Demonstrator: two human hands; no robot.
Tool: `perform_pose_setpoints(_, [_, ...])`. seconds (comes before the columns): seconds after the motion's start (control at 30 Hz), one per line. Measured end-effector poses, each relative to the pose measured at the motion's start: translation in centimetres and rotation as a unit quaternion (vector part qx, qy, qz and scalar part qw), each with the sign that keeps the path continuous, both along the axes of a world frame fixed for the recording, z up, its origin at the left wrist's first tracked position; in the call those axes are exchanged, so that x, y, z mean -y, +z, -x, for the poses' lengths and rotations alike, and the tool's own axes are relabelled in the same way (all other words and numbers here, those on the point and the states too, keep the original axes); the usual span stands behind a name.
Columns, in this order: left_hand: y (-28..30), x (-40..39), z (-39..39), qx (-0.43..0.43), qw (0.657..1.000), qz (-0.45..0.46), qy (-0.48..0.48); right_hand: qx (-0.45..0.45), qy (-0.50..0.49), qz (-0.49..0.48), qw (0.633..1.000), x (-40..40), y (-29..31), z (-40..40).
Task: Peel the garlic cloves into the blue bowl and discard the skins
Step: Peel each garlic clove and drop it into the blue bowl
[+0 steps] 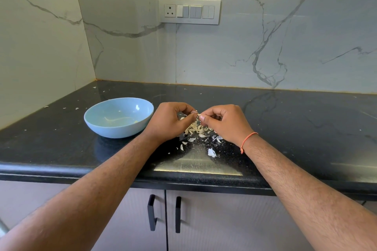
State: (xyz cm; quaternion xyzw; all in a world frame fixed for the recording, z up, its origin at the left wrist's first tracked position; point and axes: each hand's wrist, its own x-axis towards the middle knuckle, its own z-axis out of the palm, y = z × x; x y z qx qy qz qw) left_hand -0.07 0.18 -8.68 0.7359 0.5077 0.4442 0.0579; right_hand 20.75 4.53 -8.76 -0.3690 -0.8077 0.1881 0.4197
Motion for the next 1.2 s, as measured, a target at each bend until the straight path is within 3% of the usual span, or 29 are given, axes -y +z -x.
perform_pose_setpoints(0.37, [0.3, 0.4, -0.4, 0.012, 1.000, 0.000, 0.028, 0.019, 0.018, -0.013, 1.000, 0.0, -0.1, 0.1])
perform_pose_setpoints(0.77, [0.1, -0.5, -0.1, 0.182, 0.977, 0.113, 0.021, -0.057, 0.070, 0.026, 0.996, -0.6, -0.3, -0.1])
perform_pose_setpoints(0.9, [-0.1, -0.4, -0.3, 0.160, 0.983, 0.087, -0.009, -0.082, 0.045, 0.035, 0.995, -1.0, -0.4, -0.3])
perform_pose_setpoints(1.2, [-0.4, -0.6, -0.1, 0.111, 0.992, 0.041, 0.035, -0.095, 0.014, 0.029, 0.995, -1.2, -0.4, -0.4])
